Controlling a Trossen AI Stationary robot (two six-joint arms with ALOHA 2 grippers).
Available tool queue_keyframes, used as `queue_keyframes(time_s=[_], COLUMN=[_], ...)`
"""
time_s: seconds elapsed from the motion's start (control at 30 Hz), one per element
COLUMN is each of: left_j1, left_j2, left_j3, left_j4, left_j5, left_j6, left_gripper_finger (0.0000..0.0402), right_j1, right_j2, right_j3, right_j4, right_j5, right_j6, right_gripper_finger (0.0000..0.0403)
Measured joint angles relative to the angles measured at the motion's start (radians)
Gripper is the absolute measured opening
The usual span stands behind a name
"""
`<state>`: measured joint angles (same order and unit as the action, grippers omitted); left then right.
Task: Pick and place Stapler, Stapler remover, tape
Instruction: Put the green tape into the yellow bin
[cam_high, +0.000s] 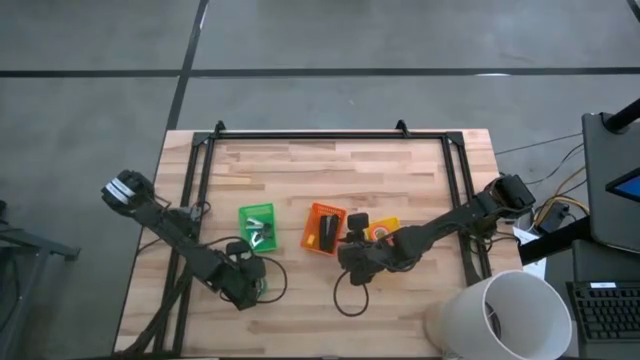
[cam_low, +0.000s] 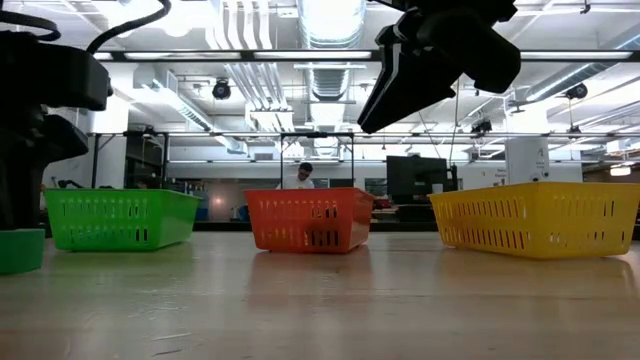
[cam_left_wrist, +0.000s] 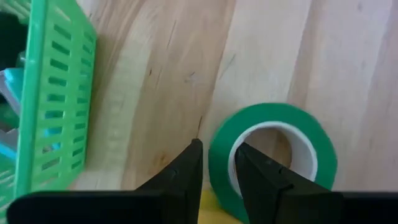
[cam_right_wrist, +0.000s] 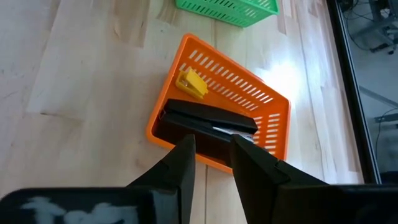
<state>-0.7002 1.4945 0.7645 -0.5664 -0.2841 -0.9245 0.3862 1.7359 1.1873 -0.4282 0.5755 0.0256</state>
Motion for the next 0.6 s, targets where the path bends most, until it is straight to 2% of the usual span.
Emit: queue_keyframes(time_s=[0.3,0.53,0.6], left_j1=[0.023,0.035,0.036], left_j2=[0.002,-0.007,-0.008], left_j3=[-0.047,-0.073,-0.065], left_j4=[0.104,0.143,0.141], left_j5=[-0.035,-0.032,-0.067], left_j6=[0.034,0.025,0.024], left_gripper_finger=[0.0093,0.0048,0.0044], right_j1=[0.0,0.004,0.004], right_j2=[0.0,0.0,0.0], right_j3=[0.0,0.0,0.0], right_j4=[0.023,0.023,0.025], right_j5=[-0.001,-0.002,-0.004], right_j6=[-0.003,-0.002,0.0], right_gripper_finger=[0.0103,0.0093,0.009])
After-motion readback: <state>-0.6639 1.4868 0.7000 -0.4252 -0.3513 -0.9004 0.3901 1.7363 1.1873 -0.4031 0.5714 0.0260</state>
